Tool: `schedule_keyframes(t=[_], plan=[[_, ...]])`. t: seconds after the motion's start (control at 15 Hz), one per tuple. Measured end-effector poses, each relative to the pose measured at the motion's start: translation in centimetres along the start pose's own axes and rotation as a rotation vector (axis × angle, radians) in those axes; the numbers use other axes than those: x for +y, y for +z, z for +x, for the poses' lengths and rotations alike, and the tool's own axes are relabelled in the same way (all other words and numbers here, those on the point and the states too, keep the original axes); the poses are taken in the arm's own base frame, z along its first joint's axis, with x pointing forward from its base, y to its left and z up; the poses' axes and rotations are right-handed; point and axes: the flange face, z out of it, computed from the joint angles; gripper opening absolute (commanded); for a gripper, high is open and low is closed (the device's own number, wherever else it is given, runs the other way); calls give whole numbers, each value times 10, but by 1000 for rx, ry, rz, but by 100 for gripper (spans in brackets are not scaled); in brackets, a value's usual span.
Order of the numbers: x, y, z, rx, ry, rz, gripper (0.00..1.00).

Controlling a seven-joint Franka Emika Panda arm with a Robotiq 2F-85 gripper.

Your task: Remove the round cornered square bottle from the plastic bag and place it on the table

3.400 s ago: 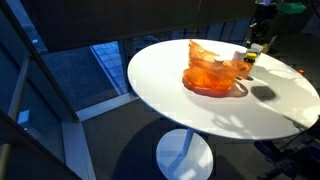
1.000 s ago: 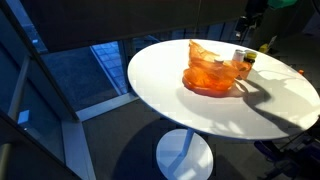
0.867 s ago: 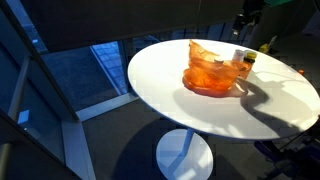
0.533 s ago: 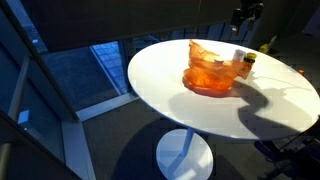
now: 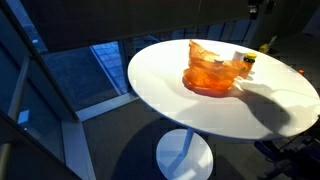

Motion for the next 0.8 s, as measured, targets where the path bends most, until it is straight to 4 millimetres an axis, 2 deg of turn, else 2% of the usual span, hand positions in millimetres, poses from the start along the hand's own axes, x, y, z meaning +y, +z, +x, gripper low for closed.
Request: schedule_keyframes(t=[0.27,0.47,0.8], plan=[[-6,-42,-26,15,-26,7,100],[-11,-65,-39,33,-40,12,100],[-16,-72,-44,33,-52,14,100]])
